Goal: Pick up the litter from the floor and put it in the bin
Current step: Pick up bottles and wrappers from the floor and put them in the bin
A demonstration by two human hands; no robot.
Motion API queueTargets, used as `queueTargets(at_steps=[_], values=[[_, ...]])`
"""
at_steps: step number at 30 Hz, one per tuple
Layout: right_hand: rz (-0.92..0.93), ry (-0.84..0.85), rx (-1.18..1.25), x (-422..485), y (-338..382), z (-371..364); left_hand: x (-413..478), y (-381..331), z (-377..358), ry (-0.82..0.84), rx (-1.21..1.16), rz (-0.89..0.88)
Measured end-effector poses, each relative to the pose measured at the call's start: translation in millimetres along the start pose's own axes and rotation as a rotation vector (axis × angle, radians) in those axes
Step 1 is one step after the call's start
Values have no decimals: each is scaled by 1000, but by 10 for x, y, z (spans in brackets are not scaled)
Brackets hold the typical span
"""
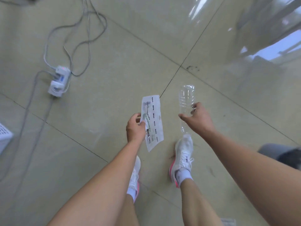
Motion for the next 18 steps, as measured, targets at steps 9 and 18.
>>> queueTargets(at_steps=[9,18], values=[[-233,-128,337,-2256,-531,2224,-1554,-2454,663,369,-4,-160],[-449,-280,645,-4227,-2364,3176,-3527,-3542,75,747,153,-271]])
Point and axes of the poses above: each hand's wrist, its own x-axis towards the middle knuckle, its own z-axis out of the back of the hand, y = z × x, the point moved 8 cm from there along x, towards the middle knuckle, and after that the axes turned 15 degrees about -z, right-handed, at the moved point
